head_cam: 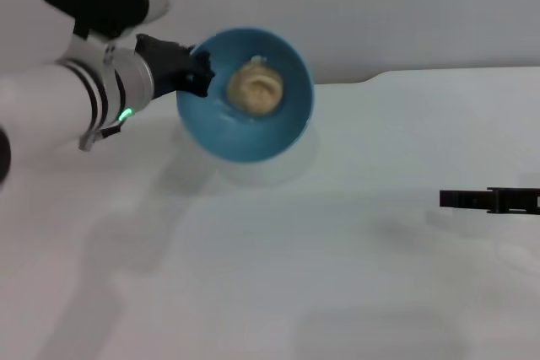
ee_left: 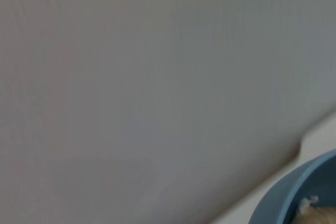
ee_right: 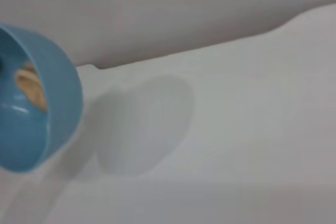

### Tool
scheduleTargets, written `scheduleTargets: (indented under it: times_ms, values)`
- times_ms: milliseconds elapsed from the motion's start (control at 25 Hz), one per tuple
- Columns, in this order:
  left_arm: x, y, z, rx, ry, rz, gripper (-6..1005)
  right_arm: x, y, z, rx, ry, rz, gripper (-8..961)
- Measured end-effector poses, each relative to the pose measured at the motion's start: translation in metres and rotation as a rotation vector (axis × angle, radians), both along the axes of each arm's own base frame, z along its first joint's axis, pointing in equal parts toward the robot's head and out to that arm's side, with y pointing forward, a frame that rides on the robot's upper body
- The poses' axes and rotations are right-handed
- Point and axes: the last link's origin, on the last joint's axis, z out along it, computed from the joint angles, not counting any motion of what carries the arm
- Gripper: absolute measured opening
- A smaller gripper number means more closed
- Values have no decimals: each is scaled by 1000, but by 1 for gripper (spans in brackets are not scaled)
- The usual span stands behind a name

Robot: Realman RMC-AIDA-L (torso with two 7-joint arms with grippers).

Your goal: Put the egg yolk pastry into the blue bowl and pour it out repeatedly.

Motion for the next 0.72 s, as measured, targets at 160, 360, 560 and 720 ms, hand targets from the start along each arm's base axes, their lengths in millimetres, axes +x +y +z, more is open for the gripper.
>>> scheduleTargets:
  times_ms: [160, 360, 560, 720]
  values:
    - [5, -19, -11, 114, -35, -174, 30, 3, -1, 1, 9, 4, -12, 542]
    - [9, -44, -30, 206, -47, -393, 29, 6, -1, 2, 15, 8, -22, 542]
    - [13, -65, -50, 275, 2, -614, 28, 3, 2, 3, 18, 11, -15, 543]
    - [20, -77, -61, 348, 48, -739, 28, 2, 2, 3, 20, 12, -14, 543]
